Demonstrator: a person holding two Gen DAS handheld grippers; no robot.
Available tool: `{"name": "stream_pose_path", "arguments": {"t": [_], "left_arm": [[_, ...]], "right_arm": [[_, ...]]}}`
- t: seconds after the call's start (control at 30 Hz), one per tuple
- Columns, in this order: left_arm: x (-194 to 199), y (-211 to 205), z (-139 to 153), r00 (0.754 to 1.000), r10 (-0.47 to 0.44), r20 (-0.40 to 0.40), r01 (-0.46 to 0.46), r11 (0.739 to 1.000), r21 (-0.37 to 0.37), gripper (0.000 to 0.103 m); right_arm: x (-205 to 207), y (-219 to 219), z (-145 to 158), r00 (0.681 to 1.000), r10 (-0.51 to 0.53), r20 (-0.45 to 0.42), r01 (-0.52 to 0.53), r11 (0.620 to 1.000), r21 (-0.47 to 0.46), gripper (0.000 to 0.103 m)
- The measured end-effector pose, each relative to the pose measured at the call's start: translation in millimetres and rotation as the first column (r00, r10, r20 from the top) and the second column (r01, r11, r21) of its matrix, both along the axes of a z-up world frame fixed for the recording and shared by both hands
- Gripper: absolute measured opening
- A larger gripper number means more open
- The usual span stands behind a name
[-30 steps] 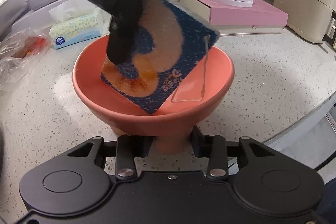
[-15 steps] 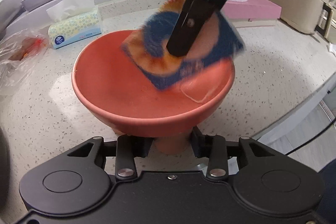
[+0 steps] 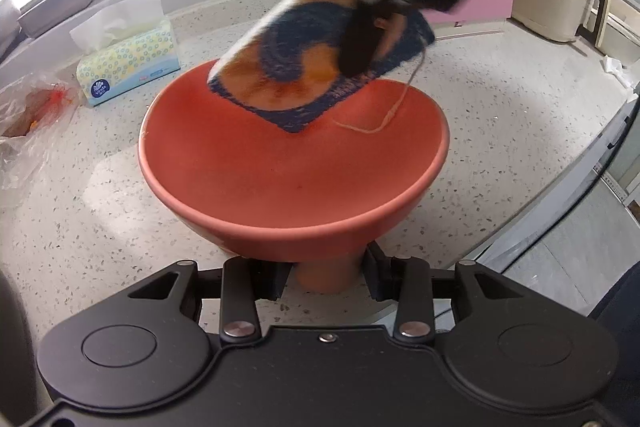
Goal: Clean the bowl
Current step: 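Scrub the sponge along the bowl rim with the right gripper while the left gripper holds the bowl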
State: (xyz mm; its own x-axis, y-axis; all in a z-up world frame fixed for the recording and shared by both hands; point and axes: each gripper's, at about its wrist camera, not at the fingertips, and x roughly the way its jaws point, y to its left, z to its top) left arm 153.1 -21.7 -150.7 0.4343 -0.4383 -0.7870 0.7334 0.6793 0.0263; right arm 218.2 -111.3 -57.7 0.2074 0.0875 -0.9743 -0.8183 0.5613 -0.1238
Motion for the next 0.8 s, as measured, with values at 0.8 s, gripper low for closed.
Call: {"name": "stream_pose_path", "arguments": {"t": [0.8], "left_arm": [[10, 3, 3, 0.999, -0.037, -0.011, 0.037, 0.999, 0.018, 0.038]], "right_arm": [[1, 28, 5, 0.993, -0.003, -0.119, 0.017, 0.993, 0.12, 0.012]]}}
